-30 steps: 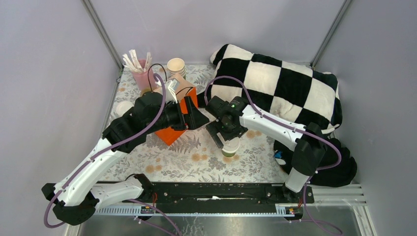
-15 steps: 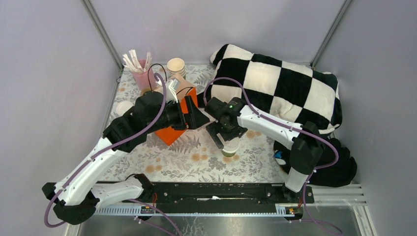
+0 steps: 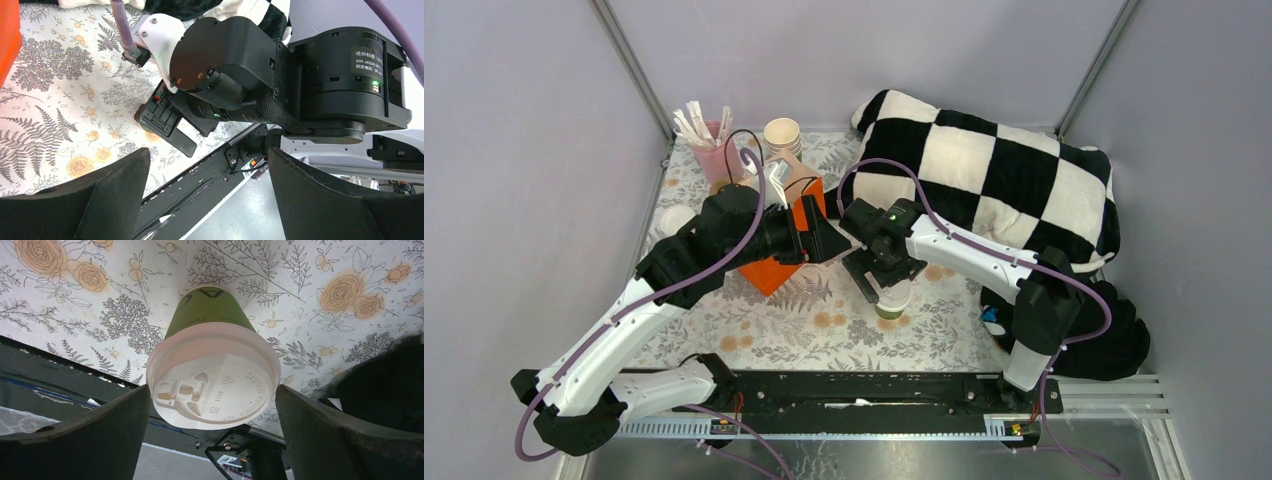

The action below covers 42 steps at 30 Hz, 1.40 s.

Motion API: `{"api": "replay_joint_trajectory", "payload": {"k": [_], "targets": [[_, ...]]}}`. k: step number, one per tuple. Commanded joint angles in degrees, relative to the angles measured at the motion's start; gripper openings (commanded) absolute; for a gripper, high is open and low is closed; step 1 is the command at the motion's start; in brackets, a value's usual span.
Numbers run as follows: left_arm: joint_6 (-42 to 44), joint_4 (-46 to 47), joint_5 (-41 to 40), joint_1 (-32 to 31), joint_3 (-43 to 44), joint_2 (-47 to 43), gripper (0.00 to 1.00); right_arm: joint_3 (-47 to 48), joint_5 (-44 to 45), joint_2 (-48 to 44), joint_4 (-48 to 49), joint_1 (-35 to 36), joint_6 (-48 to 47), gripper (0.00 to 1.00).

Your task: Pack the takeout coffee

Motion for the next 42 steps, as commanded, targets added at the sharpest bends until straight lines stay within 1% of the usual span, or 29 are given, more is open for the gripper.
{"api": "replay_joint_trajectory", "payload": {"k": [1,7,12,15,29,31,36,42], "targets": [[1.15,0.94,0.14,0.08,2.60,-0.20,0.91,-1.07,-1.48,1.39,0.71,0.71,-0.45,1.00],[1.48,0.82,0.13,0.10,2.55,-0.06,0.91,-1.34,-2.37,1.49,1.54,0.71,-0.52,1.00],[1.73,0.76,0.13,0.06,2.64,0.00,0.91,-1.38,-2.98,1.86,1.78,0.71,-0.51,0.98],[1.90,0.55,0.13,0.06,2.85,0.25,0.91,-1.78,-3.38,1.78,2.16,0.71,-0.59,1.00],[2.18,0.53,0.13,0.06,2.84,0.51,0.92,-2.49,-3.34,1.85,2.68,0.71,-0.83,1.00],[2.09,0.49,0.22,0.06,2.86,0.63,0.92,-2.37,-2.68,1.69,2.72,0.70,-0.89,0.98],[2.09,0.40,-0.03,0.06,3.47,0.73,0.92,-1.96,-1.02,-0.53,3.61,0.70,-1.28,0.90],[2.18,0.19,0.09,0.06,3.93,1.38,0.92,-1.90,-0.85,-2.07,3.74,0.71,-1.42,0.88]]}}
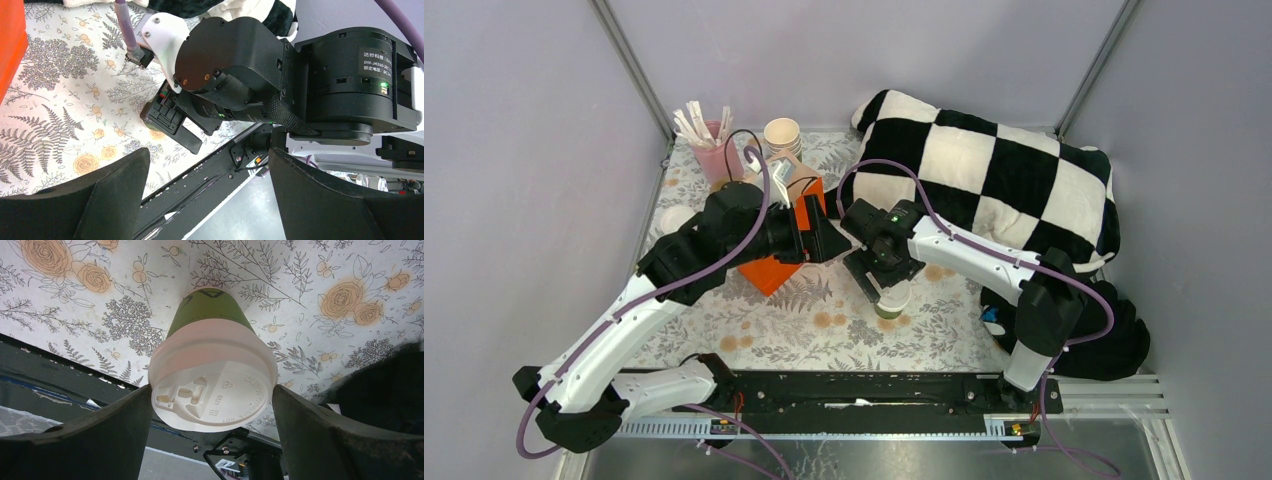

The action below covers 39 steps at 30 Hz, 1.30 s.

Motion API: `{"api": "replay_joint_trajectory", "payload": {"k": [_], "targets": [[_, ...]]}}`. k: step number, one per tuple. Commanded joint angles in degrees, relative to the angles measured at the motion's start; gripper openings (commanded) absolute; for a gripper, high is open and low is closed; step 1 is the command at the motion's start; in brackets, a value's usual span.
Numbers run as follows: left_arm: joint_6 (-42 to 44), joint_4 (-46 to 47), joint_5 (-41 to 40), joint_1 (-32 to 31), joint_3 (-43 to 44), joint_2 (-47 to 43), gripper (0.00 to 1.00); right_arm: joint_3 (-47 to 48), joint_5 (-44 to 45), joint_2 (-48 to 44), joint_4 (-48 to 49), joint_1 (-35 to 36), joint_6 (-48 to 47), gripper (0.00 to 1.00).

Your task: Pack the takeout coffee

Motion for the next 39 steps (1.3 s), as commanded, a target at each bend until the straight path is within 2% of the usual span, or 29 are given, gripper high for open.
{"api": "replay_joint_trajectory", "payload": {"k": [1,7,20,28,30,35,39], "targets": [[0.84,1.79,0.17,0.06,2.58,0.29,0.92,-1.20,-0.55,-1.46,2.45,0.64,-0.26,0.88],[1.02,1.89,0.49,0.02,2.80,0.70,0.92,-1.81,-0.72,0.12,2.01,0.67,-0.60,0.99],[1.02,2.01,0.59,0.06,2.87,1.00,0.92,5.93,-3.18,-2.29,-3.56,0.69,0.82,1.00],[0.17,1.96,2.13,0.06,2.46,3.50,0.92,6.57,-1.98,-6.90,-5.53,0.17,2.80,1.00],[-0.39,2.04,3.82,0.06,2.43,6.20,0.91,3.43,-6.42,-10.68,-3.11,-3.13,3.25,1.00],[-2.44,5.47,8.04,-2.26,1.88,14.58,0.81,-10.71,-26.46,-21.93,10.46,-18.71,3.06,1.00],[-3.99,5.59,9.28,-3.71,0.08,21.15,0.67,-19.49,-41.10,-23.39,16.56,-27.82,2.24,0.89]]}}
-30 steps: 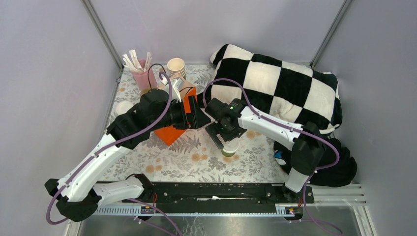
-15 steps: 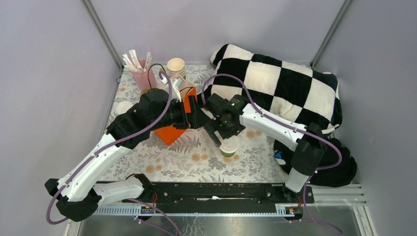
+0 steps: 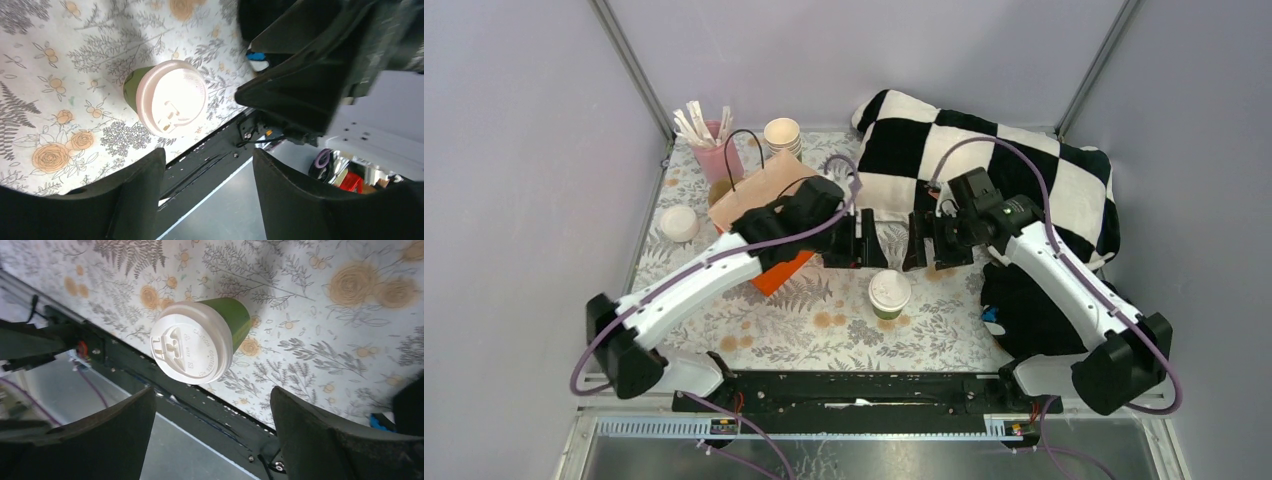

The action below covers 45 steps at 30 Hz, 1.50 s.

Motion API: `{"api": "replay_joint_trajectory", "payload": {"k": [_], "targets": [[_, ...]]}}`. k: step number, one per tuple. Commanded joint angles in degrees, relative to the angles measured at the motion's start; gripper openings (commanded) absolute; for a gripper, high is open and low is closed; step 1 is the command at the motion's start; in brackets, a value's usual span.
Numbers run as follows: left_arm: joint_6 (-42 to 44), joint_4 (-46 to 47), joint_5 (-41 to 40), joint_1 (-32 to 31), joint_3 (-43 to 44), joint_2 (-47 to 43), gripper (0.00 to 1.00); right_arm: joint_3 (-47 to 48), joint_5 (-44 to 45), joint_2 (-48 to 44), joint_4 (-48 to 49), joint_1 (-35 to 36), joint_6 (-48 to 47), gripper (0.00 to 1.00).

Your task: Pack the takeout coffee

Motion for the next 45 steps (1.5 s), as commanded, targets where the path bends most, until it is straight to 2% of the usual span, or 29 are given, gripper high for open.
{"api": "replay_joint_trajectory", "payload": {"k": [1,6,9,14,20,24,27,29,31,33,37,42,45], "targets": [[-2.21,3.14,3.14,-1.10,-1.52,4.97,0.64,-9.15,-22.08,-0.81,10.73,-6.75,-0.01,0.88],[-4.34,8.66,5.63,0.31,-7.33,7.11,0.55,-18.30,-34.08,0.21,23.37,-8.80,4.17,0.82],[-4.02,9.28,5.31,1.48,-8.61,7.95,0.50,-21.93,-36.33,0.59,28.27,-9.45,6.64,0.77],[-4.09,10.91,5.22,2.26,-10.83,9.02,0.48,-24.40,-37.59,1.32,30.26,-9.99,6.38,0.77],[-0.85,9.70,1.83,3.22,-12.15,9.98,0.46,-26.48,-34.80,3.48,30.97,-11.05,5.98,0.74],[-0.62,11.12,0.88,3.23,-15.43,11.13,0.43,-28.58,-31.91,4.82,31.13,-11.41,5.78,0.73],[-0.24,10.80,-0.34,3.23,-18.32,12.49,0.40,-30.77,-26.31,6.39,31.02,-11.79,7.35,0.72],[-0.28,10.86,-0.03,3.17,-19.79,12.44,0.38,-30.86,-26.37,8.09,30.35,-11.81,7.69,0.71],[-0.29,11.16,0.23,3.12,-19.83,10.77,0.39,-28.89,-28.62,6.96,29.12,-11.90,7.18,0.71],[0.20,10.02,-0.21,3.16,-18.28,9.65,0.40,-25.86,-30.65,3.98,28.40,-11.78,7.49,0.76],[0.63,8.69,0.29,3.12,-15.94,9.65,0.45,-24.23,-38.69,3.24,33.28,-11.81,11.27,0.82],[0.79,9.52,0.17,3.19,-16.59,9.53,0.51,-30.37,-32.76,7.92,35.40,-12.53,11.03,0.82],[1.18,10.44,0.75,3.16,-17.64,10.50,0.51,-33.01,-31.54,12.23,36.78,-12.67,12.39,0.77]]}}
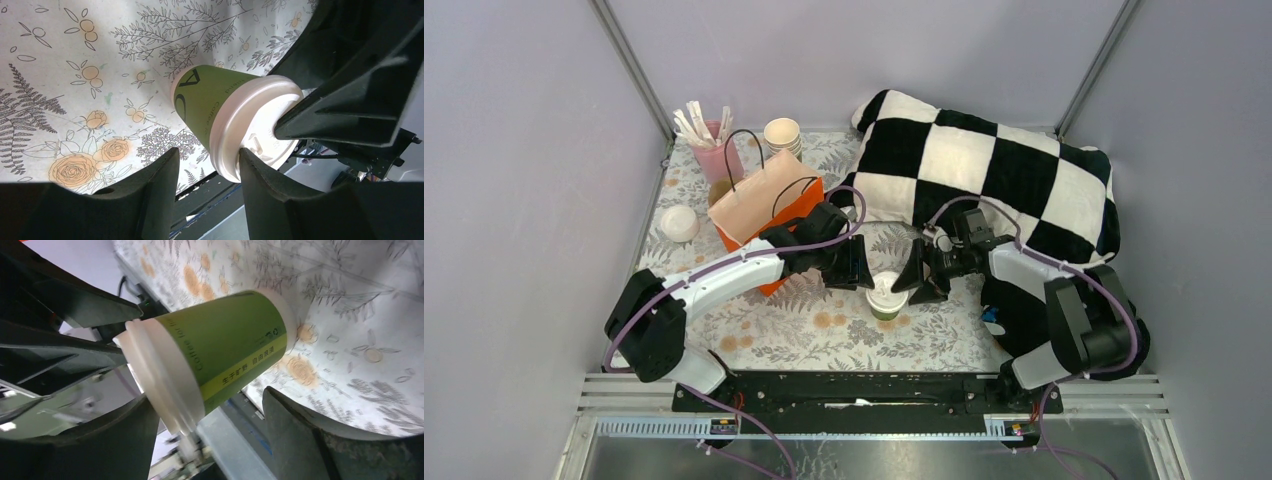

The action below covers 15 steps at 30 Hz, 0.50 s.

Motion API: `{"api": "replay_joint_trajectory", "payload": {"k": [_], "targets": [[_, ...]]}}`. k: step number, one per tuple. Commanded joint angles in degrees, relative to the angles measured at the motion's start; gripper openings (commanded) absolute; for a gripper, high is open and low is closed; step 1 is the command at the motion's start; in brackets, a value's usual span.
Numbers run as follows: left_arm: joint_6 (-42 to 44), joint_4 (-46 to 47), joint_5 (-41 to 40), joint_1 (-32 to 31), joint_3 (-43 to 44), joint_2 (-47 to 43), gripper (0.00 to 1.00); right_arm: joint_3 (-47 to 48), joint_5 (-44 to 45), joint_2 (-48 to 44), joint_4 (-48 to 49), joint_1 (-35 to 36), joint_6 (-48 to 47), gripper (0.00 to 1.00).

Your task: Pack the takeout coffee

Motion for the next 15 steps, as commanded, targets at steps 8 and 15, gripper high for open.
{"api": "replay_joint_trajectory", "payload": {"k": [8,15], "targets": [[2.94,-2.42,-1.74,-0.18,-0.60,1.66,0.50,6.16,-3.94,0.01,2.39,-0.62,4.09,0.93],[3.33,-2.26,-1.88,-0.55,-1.31,2.04,0.50,0.66,-1.80,9.54,6.63,-0.63,3.46,0.84]]}}
